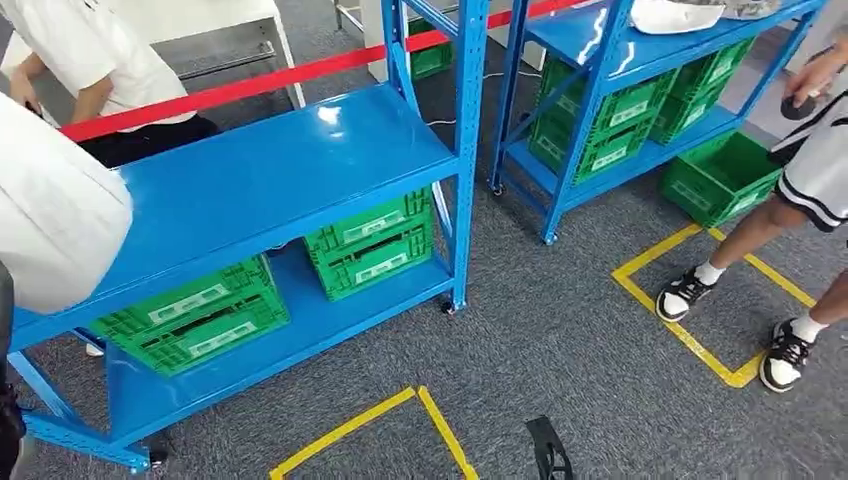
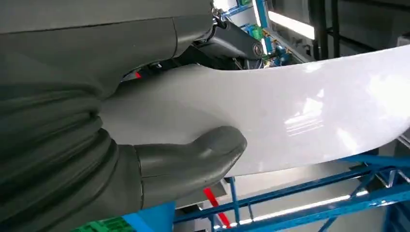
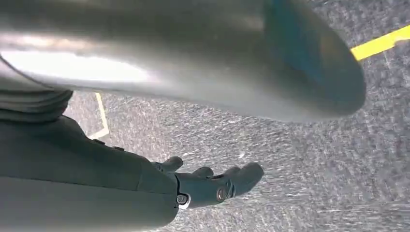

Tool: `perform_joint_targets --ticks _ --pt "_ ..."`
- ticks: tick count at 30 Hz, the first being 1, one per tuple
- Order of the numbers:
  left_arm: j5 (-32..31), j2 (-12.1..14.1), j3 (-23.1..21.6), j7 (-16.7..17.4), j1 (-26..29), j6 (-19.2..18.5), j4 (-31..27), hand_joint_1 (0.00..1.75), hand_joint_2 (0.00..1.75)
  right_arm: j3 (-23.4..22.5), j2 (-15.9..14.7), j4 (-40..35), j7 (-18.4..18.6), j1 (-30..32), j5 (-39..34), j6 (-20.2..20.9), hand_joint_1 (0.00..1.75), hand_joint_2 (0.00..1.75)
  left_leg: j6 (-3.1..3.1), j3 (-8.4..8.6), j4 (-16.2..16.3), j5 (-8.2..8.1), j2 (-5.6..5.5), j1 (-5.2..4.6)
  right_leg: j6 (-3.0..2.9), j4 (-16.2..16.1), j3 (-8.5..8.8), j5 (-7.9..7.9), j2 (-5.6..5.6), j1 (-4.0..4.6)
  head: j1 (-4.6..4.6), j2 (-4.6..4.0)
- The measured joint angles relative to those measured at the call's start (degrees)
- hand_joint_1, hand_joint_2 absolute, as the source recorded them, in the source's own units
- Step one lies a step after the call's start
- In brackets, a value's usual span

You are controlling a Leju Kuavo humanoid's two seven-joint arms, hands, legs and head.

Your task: Take the parts from the cabinet and place them on the table.

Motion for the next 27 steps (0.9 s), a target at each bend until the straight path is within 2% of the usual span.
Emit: perform_joint_targets --ticks 1,2,3,4,5,6,7,8,9,10,11,12,13,14,15,16,17,18,19,20,21,22,23,24,25,26,27 --pt "0.0 0.0 0.1 0.0 0.1 0.0 0.0 1.75 1.75 0.0 0.0 0.0 0.0 0.0 0.0 0.0 0.00 0.00 -0.25 -0.76 4.2 -2.78 0.01 0.10 -0.01 0.0 -0.88 0.69 -0.02 0.02 0.00 0.00" --pt "0.0 0.0 0.1 0.0 0.3 0.0 0.0 1.75 1.75 0.0 0.0 0.0 0.0 0.0 -0.1 0.0 0.00 0.00 -0.44 -1.22 7.5 -3.92 0.01 0.14 0.04 0.0 -1.74 1.34 -0.03 0.02 0.00 0.00" --pt "0.0 0.0 0.1 0.0 0.4 0.0 0.0 1.75 1.75 0.0 0.0 0.0 0.0 0.0 -0.2 0.0 0.00 0.00 -0.56 -1.00 9.7 -3.31 0.01 0.19 0.15 0.1 -2.68 2.10 -0.04 0.01 -0.02 0.00" --pt "0.0 0.0 0.1 0.0 0.4 0.0 0.0 1.75 1.75 0.0 0.0 0.0 0.0 0.0 -0.2 0.1 0.00 0.00 -0.57 0.23 9.5 -1.47 0.01 0.25 0.26 0.1 -3.58 2.79 -0.07 0.01 0.00 0.00" --pt "0.0 0.0 0.1 0.0 0.4 0.0 0.0 1.75 1.75 0.0 0.0 0.0 0.0 0.0 -0.3 0.2 0.00 0.00 -0.48 2.75 7.0 1.02 0.01 0.30 0.43 0.1 -4.50 3.53 -0.08 -0.01 0.02 0.00" --pt "0.0 0.0 0.1 0.0 0.4 0.0 0.0 1.75 1.75 0.0 0.0 0.0 0.0 0.0 -0.3 0.2 0.00 0.00 -0.32 6.00 3.0 2.44 0.01 0.30 0.62 0.1 -5.19 4.15 -0.08 -0.05 -0.02 0.00" --pt "0.0 0.0 0.1 0.0 0.3 0.0 0.0 1.75 1.75 0.0 0.0 0.0 0.0 0.0 -0.3 0.2 0.00 0.00 -0.08 9.94 -2.0 2.05 -0.04 0.29 0.87 0.2 -5.52 4.75 -0.06 -0.06 0.00 0.00" --pt "0.0 0.0 0.2 0.0 0.1 0.0 0.0 1.75 1.75 0.0 0.0 0.0 0.0 0.0 -0.4 0.3 0.00 0.00 0.31 13.91 -7.9 -0.88 -0.12 -0.10 1.34 0.2 -5.88 5.36 0.05 0.12 0.00 0.00" --pt "0.0 0.0 0.2 -0.2 0.0 0.0 -0.1 1.75 1.75 0.0 0.0 0.0 -0.2 0.0 -0.5 0.3 0.00 0.00 0.88 13.99 -8.6 -1.23 -0.26 -0.21 1.73 0.0 -5.73 5.95 0.03 0.11 0.13 0.00" --pt "0.0 0.0 0.2 -0.2 -0.1 0.0 0.0 1.75 1.75 0.0 0.0 0.0 -0.2 0.0 -0.5 0.3 0.00 0.00 1.24 13.36 -8.8 -0.91 -0.23 -0.33 2.07 -0.3 -5.63 6.52 0.01 0.01 -0.11 0.00" --pt "0.0 0.0 0.2 -0.2 -0.2 0.0 0.0 1.75 1.75 0.0 0.0 0.0 -0.3 0.0 -0.5 0.4 0.00 0.00 1.79 12.99 -8.5 -0.52 -0.23 -0.60 2.54 -0.7 -5.60 7.28 0.03 -0.14 -0.37 0.00" --pt "0.0 0.0 0.2 -0.2 -0.2 0.0 0.1 1.75 1.75 0.0 0.0 0.0 -0.3 0.3 -0.5 0.4 0.00 0.00 2.49 12.58 -8.8 0.35 -0.10 -0.39 3.10 -1.1 -5.83 7.92 0.08 0.04 -0.37 0.00" --pt "0.0 0.0 0.2 -0.3 -0.3 0.0 0.1 1.75 1.75 0.0 0.0 0.0 -0.3 0.2 -0.5 0.4 0.00 0.00 3.19 11.76 -9.0 1.26 0.34 -0.12 3.26 -0.3 -6.47 6.25 0.17 -0.24 -0.61 0.00" --pt "0.0 0.0 0.2 -0.2 -0.4 0.0 0.1 1.75 1.75 0.0 0.0 0.0 -0.3 0.3 -0.5 0.5 0.00 0.00 3.77 10.93 -9.0 1.98 0.31 -0.13 3.41 1.5 -7.18 3.00 0.13 -0.14 -0.37 0.00" --pt "0.0 -0.1 0.2 -0.3 -0.3 0.0 0.1 1.75 1.75 0.0 0.1 0.0 -0.3 0.3 -0.6 0.5 0.00 0.00 3.96 10.17 -9.0 2.78 0.31 -0.17 3.65 5.5 -8.30 -1.31 0.13 -0.13 -0.28 0.00" --pt "0.0 0.0 0.2 -0.2 -0.3 0.0 0.2 1.75 1.75 0.0 0.1 0.0 -0.3 0.2 -0.6 0.6 0.00 0.00 4.07 9.18 -8.9 3.61 0.31 -0.29 3.84 10.0 -9.29 -4.62 0.14 -0.13 -0.30 0.00" --pt "0.0 -0.1 0.2 -0.2 -0.3 0.0 0.3 1.75 1.75 0.0 0.0 0.0 -0.4 0.2 -0.6 0.6 0.00 0.00 4.16 8.04 -8.8 4.46 0.32 -0.40 3.98 14.3 -9.95 -6.35 0.14 -0.10 -0.28 0.00" --pt "0.0 -0.1 0.2 -0.3 -0.3 0.0 0.4 1.75 1.75 0.0 0.0 0.0 -0.4 0.2 -0.6 0.6 0.00 0.00 4.10 6.85 -8.6 5.25 0.32 -0.47 3.99 17.3 -9.95 -5.84 0.13 -0.05 -0.28 0.00" --pt "0.0 -0.1 0.2 -0.3 -0.3 -0.1 0.5 1.75 1.75 -0.1 0.0 0.0 -0.4 0.2 -0.6 0.6 0.00 0.00 3.99 5.78 -8.4 5.91 0.32 -0.48 3.91 17.6 -8.96 -3.97 0.13 0.01 -0.28 0.00" --pt "0.0 -0.1 0.2 -0.3 -0.3 -0.1 0.7 1.75 1.75 -0.1 0.0 0.0 -0.4 0.2 -0.7 0.6 0.00 0.00 3.84 4.75 -8.1 6.47 0.31 -0.49 3.78 15.8 -6.86 -1.82 0.12 0.07 -0.24 0.00" --pt "0.0 -0.1 0.2 -0.3 -0.3 -0.1 0.8 1.75 1.75 -0.1 0.0 0.0 -0.4 0.2 -0.7 0.7 0.00 0.00 3.66 3.82 -7.8 7.01 0.31 -0.49 3.57 12.3 -3.81 -0.37 0.12 0.10 -0.24 0.00" --pt "0.0 0.0 0.2 -0.3 -0.4 -0.2 0.8 1.75 1.75 -0.1 0.0 0.0 -0.4 0.1 -0.8 0.7 0.00 0.00 3.44 2.99 -7.4 7.50 0.31 -0.50 3.31 7.1 0.35 -0.59 0.11 0.15 -0.22 0.00" --pt "0.0 0.0 0.2 -0.3 -0.4 -0.2 0.8 1.75 1.75 -0.2 0.0 0.0 -0.4 -0.1 -0.8 0.7 0.00 0.00 3.12 2.36 -7.0 7.83 0.30 -0.75 2.99 1.8 3.88 -3.73 0.10 0.51 -0.15 0.00" --pt "0.0 0.0 0.2 -0.4 -0.5 -0.2 0.8 1.75 1.75 -0.2 0.0 0.0 -0.4 -0.2 -0.8 0.7 0.00 0.00 2.73 2.20 -6.8 8.29 0.39 -0.76 2.24 -0.2 4.90 -4.43 0.17 0.64 -0.19 0.00" --pt "0.0 0.0 0.2 -0.4 -0.5 -0.2 0.9 1.75 1.75 -0.2 0.0 0.0 -0.4 -0.1 -0.8 0.8 0.00 0.00 2.46 2.28 -7.0 8.78 0.42 -0.71 2.00 -0.6 4.47 -4.13 0.21 0.71 -0.11 0.00" --pt "0.0 0.0 0.2 -0.5 -0.6 -0.2 1.0 1.75 1.75 -0.2 0.0 0.0 -0.3 -0.1 -0.9 0.8 0.00 0.00 2.08 2.25 -7.3 9.41 0.45 -0.48 1.57 -0.3 4.23 -3.79 0.23 0.85 -0.17 0.00" --pt "0.0 -0.1 0.2 -0.4 -0.6 -0.2 1.0 1.75 1.75 -0.3 0.0 0.0 -0.3 0.0 -1.0 0.8 0.00 0.00 1.64 2.14 -7.6 10.10 0.38 -0.64 0.98 -0.7 3.57 -3.02 0.19 0.75 -0.11 0.00"
